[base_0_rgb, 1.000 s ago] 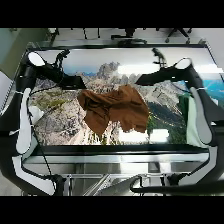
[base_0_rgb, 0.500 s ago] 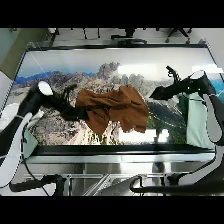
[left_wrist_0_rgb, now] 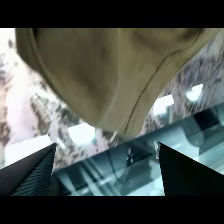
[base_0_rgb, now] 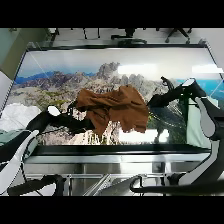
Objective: Fold the shirts.
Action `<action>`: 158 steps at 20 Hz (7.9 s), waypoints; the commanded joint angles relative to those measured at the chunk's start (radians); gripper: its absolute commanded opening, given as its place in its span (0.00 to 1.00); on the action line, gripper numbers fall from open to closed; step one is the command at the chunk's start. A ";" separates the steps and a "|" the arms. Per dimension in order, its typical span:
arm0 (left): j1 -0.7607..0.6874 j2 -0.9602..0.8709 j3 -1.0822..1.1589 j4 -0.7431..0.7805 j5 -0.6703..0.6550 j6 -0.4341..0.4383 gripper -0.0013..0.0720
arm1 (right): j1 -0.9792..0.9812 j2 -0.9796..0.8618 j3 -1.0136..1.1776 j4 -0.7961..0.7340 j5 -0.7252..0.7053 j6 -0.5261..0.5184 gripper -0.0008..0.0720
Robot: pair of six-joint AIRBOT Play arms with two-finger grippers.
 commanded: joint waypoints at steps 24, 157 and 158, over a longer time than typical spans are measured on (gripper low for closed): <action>0.463 0.489 1.278 -0.048 -0.161 -0.178 0.04 | -0.391 0.856 0.354 0.618 -0.217 -0.152 0.04; 0.243 -0.641 1.070 0.372 -0.229 0.137 0.04 | -0.084 -0.081 0.235 -0.160 -0.272 -0.007 0.03; 0.243 -0.642 1.064 0.377 -0.226 0.137 0.04 | -0.084 -0.086 0.235 -0.160 -0.281 -0.002 0.03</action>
